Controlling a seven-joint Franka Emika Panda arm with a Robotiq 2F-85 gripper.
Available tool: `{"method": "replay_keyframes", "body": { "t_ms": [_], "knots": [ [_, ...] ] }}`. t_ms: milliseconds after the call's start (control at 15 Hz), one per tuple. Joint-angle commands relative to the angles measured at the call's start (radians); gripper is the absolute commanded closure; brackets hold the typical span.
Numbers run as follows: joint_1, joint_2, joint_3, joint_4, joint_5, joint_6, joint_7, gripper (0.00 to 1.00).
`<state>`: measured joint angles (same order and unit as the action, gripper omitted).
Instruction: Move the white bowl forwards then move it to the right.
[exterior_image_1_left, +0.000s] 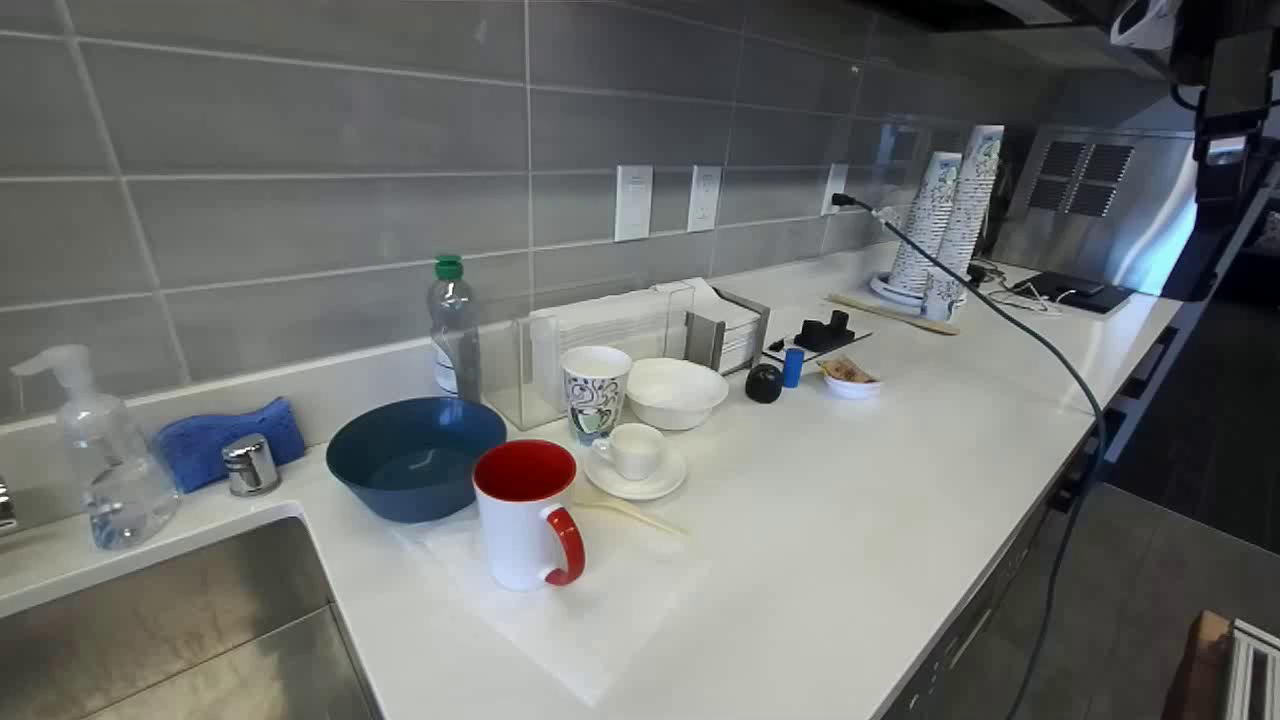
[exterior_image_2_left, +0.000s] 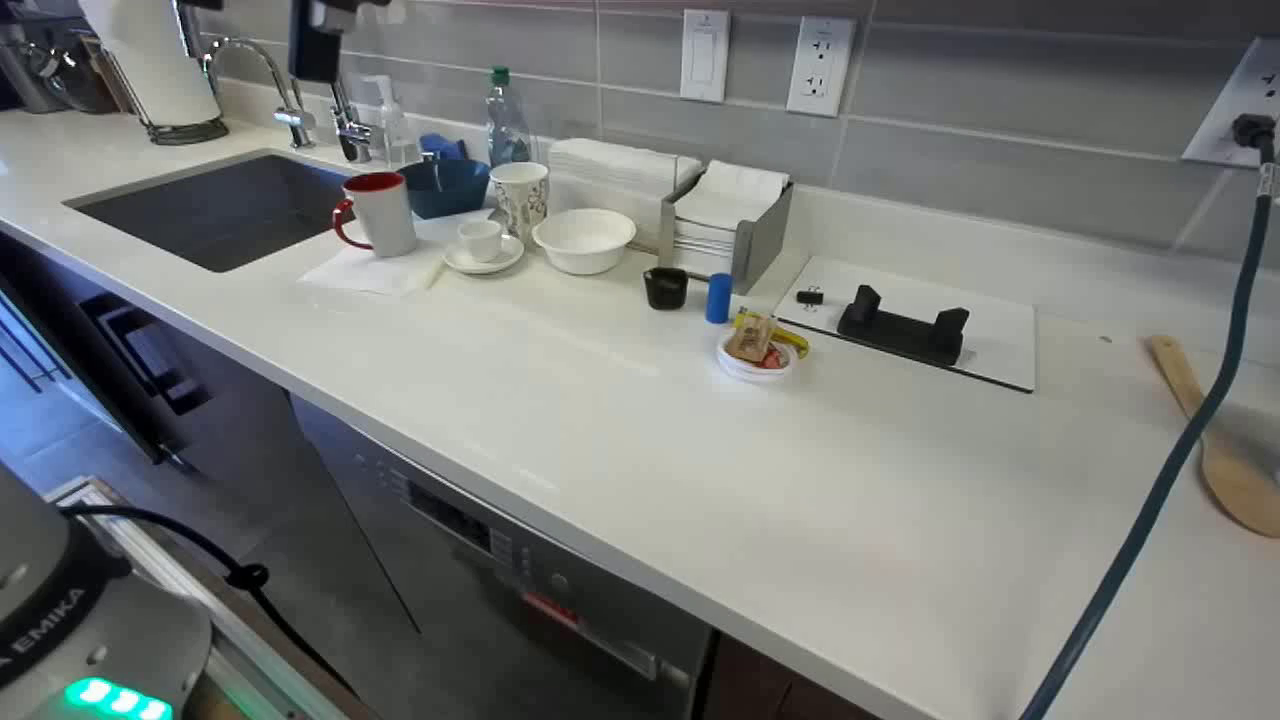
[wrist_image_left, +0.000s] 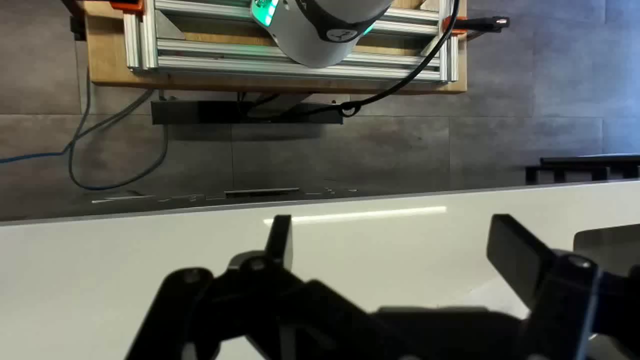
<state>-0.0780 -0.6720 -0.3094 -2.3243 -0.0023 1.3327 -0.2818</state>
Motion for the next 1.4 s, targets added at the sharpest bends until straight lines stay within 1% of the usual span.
{"method": "replay_keyframes", "body": {
  "t_ms": [0,1000,1200,1333],
  "knots": [
    [-0.02,0.005,0.014,0.002,0.006,-0.001,-0.011,0.0],
    [-0.02,0.005,0.014,0.002,0.006,-0.001,-0.011,0.0],
    [0.0,0.107,0.031,0.024,0.099,0.168,0.05,0.0],
    [0.013,0.178,0.047,0.034,0.155,0.26,0.058,0.0]
  ]
}}
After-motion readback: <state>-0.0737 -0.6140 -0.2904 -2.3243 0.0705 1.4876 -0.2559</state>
